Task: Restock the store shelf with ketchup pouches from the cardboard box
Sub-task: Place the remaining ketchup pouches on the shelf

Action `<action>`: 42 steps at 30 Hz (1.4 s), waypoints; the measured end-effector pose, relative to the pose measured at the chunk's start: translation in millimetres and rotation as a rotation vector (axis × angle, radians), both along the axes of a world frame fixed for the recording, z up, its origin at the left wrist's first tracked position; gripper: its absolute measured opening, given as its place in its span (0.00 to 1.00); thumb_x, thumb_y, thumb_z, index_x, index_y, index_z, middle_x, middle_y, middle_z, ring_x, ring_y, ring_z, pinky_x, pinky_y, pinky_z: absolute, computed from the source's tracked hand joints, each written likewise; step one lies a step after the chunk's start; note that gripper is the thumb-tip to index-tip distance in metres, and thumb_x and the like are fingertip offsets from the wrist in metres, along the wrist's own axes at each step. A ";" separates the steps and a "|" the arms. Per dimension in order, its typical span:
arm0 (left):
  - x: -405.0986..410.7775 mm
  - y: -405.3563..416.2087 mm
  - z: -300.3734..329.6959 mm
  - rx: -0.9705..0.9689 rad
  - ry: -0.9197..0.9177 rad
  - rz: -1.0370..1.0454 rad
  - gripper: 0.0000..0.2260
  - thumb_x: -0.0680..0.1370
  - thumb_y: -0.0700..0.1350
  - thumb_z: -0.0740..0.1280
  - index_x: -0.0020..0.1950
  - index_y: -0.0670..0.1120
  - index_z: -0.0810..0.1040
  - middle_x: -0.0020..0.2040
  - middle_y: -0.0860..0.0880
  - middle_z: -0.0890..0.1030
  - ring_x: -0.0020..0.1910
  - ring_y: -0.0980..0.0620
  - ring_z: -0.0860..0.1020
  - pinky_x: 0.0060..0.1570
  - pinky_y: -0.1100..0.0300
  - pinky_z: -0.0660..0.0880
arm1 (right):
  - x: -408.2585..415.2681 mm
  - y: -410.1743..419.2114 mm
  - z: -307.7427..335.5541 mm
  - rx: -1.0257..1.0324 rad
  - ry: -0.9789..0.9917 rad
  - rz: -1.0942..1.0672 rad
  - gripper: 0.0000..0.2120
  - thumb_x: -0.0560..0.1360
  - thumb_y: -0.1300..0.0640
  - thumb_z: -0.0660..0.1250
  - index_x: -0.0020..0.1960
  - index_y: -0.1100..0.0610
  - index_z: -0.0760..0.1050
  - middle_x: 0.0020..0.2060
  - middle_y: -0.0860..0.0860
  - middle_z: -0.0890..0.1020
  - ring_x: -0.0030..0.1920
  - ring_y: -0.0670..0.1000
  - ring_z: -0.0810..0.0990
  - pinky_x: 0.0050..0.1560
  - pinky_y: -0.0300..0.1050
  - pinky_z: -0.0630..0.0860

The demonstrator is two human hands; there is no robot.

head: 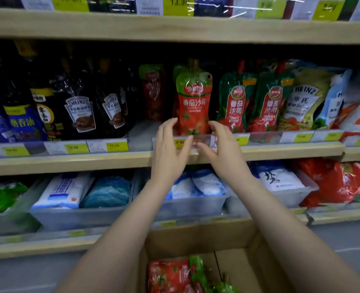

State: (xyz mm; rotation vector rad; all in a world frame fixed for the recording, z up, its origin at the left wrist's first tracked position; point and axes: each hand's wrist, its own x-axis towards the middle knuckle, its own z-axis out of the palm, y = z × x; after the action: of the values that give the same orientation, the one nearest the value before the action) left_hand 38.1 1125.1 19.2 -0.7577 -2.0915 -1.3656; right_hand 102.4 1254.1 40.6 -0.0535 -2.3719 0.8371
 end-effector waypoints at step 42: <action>63.4 -96.3 -215.6 -0.853 -0.139 -0.065 0.29 0.68 0.60 0.62 0.67 0.50 0.68 0.63 0.51 0.75 0.63 0.50 0.71 0.69 0.46 0.60 | 88.3 13.4 -285.0 -0.256 -0.794 0.204 0.03 0.75 0.58 0.65 0.48 0.54 0.72 0.41 0.48 0.78 0.44 0.45 0.76 0.44 0.41 0.70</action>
State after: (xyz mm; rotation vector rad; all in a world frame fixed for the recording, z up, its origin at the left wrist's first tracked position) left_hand 101.5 1028.8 -196.3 -1.0719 -2.7920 -0.5032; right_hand 190.6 1267.5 -244.4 -0.3012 -3.0109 1.4156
